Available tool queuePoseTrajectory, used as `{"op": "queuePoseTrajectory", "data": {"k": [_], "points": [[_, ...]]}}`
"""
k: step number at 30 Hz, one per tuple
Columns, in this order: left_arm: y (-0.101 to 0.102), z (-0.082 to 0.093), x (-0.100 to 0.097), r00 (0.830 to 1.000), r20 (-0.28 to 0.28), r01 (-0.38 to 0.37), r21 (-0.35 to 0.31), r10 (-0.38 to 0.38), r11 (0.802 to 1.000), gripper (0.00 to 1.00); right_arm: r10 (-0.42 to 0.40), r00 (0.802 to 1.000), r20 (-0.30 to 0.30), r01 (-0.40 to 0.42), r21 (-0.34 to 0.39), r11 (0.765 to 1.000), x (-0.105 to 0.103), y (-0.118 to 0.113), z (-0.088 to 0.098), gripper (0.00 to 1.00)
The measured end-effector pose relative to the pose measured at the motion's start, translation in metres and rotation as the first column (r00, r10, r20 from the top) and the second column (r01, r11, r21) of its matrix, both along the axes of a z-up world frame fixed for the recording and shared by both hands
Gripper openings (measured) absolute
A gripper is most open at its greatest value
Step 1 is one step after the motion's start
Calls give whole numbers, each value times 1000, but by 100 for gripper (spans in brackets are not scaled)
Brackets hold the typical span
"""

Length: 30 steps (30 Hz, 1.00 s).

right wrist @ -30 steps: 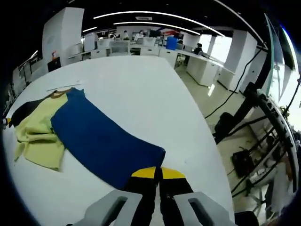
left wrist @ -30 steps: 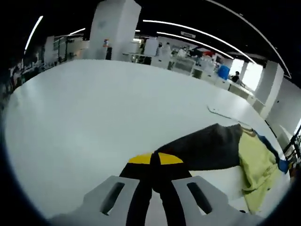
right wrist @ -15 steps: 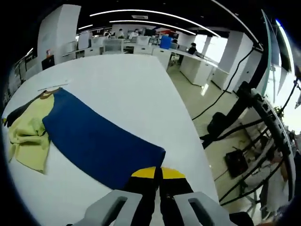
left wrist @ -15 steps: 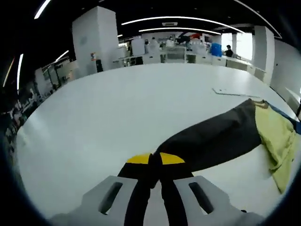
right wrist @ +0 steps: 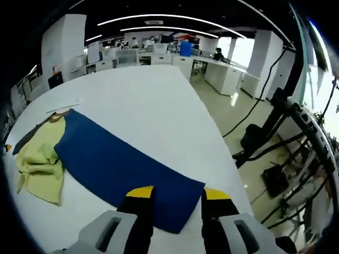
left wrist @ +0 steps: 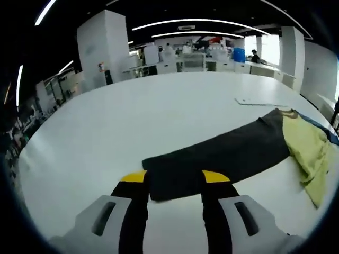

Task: Fold the garment on the visible template until the final outline fits inside the template.

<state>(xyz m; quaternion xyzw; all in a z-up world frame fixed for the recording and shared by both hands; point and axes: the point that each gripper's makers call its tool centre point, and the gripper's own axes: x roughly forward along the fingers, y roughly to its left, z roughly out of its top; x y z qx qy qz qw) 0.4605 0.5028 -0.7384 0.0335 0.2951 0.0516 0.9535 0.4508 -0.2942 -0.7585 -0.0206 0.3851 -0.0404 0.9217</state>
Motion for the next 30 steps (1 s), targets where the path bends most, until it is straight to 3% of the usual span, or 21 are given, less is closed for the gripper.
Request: {"op": "queuePoseTrajectory", "data": {"k": [4, 10, 18, 21, 30], "points": [[-21, 6, -4, 999, 10, 53, -40, -53, 998, 51, 55, 998, 23, -56, 51, 997, 2, 22, 7, 53], [-54, 14, -11, 990, 31, 137, -82, -135, 987, 66, 165, 986, 23, -166, 127, 978, -3, 62, 13, 66], [-100, 11, -27, 965, 26, 263, -122, -262, 957, 75, 283, 958, 44, -286, 195, 938, -12, 111, 22, 73], [-118, 9, -34, 953, 19, 303, -137, -303, 943, 78, 334, 941, 49, -337, 231, 913, -18, 134, 24, 76], [-166, 7, -49, 919, 30, 392, -189, -394, 900, 79, 423, 905, 48, -419, 271, 867, -29, 173, 19, 77]]}}
